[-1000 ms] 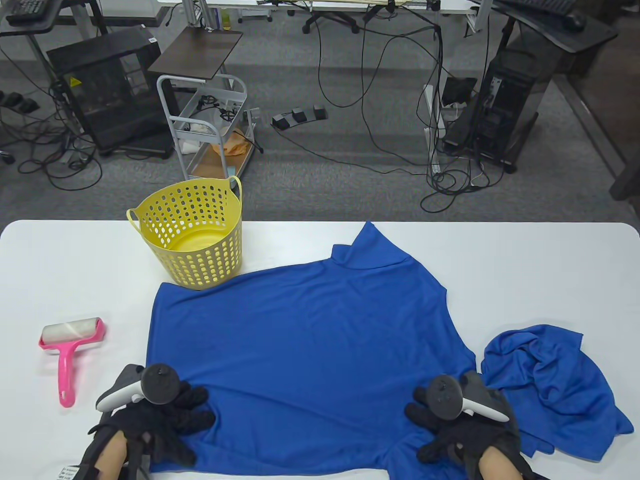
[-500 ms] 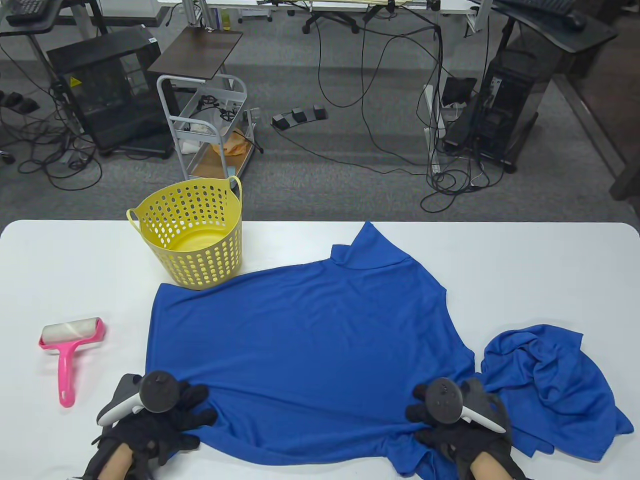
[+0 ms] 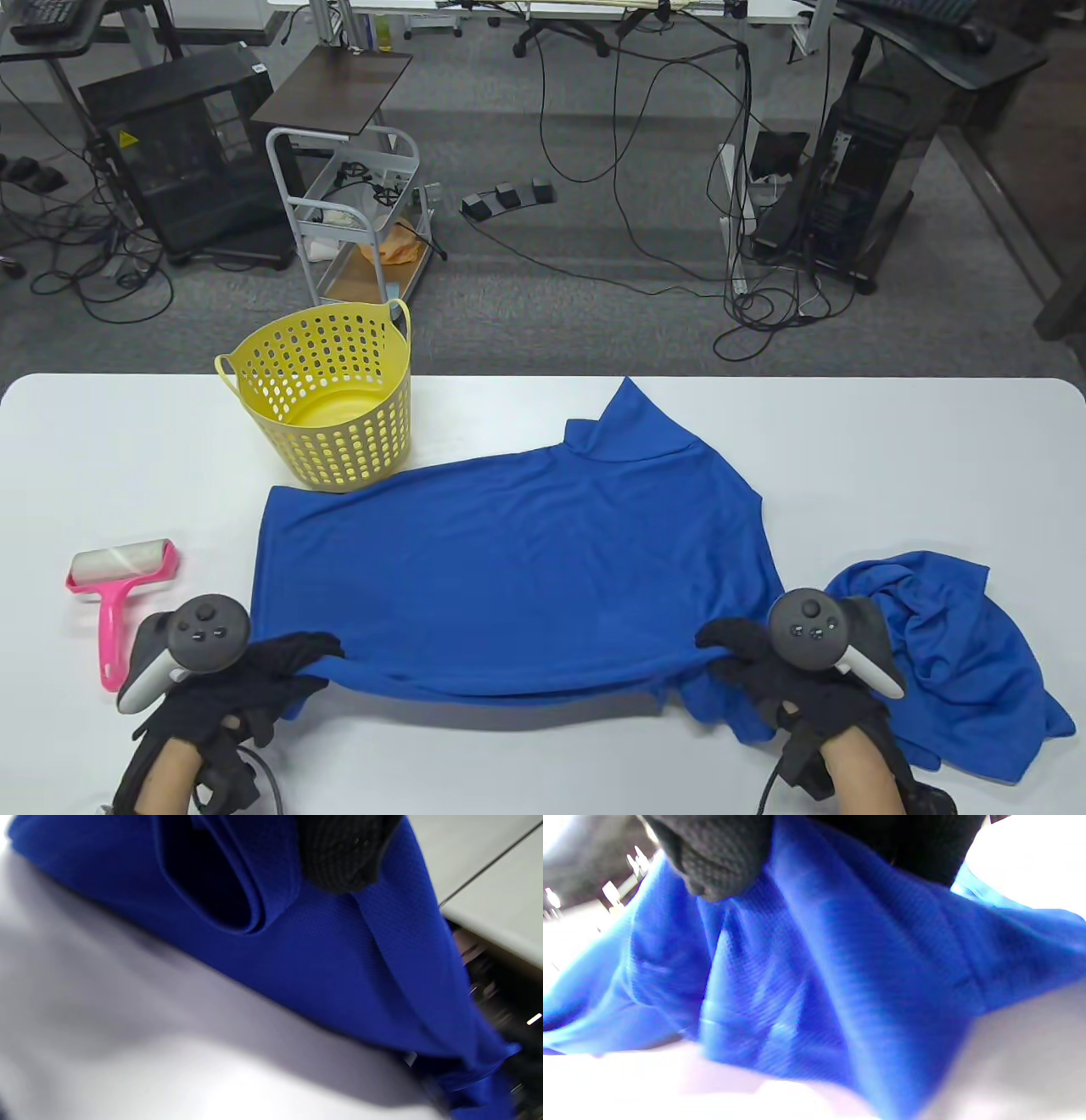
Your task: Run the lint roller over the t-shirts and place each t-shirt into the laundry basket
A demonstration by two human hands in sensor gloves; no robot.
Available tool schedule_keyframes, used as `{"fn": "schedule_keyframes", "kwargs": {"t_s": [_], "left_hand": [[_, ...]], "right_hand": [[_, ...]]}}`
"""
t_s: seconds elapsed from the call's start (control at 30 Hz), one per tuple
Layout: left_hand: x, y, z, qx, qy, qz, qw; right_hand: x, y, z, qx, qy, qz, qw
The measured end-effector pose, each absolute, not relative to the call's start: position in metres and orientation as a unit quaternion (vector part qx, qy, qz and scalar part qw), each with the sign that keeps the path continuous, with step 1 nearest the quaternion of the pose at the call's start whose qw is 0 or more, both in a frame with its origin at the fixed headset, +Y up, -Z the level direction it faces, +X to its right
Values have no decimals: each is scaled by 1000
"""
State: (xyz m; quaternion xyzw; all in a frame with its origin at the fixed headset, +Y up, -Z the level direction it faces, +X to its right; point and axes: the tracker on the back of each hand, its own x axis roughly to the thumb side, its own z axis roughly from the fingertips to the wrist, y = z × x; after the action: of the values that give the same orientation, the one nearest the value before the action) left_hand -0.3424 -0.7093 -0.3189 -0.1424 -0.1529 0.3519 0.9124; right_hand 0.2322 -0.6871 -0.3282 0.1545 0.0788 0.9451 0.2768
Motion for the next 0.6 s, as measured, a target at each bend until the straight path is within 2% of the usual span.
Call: {"fn": "schedule_keyframes", "kwargs": {"t_s": [0.17,0.3,0.4,0.53,0.6], "left_hand": [[-347,-668,-323,-32,-184,449,874],[-345,-641,-328,-6,-210,495,843],[-345,-627,-328,-14,-236,526,817],[-350,-601,-332,-17,-261,556,789],[-354,-587,-335,-29,-279,585,761]], "right_hand": [[234,-641,-347,176,33,905,387],[235,-612,-366,198,39,871,448],[235,-592,-374,221,60,860,456],[238,-555,-377,263,58,838,476],[240,-537,-380,278,56,823,493]]}}
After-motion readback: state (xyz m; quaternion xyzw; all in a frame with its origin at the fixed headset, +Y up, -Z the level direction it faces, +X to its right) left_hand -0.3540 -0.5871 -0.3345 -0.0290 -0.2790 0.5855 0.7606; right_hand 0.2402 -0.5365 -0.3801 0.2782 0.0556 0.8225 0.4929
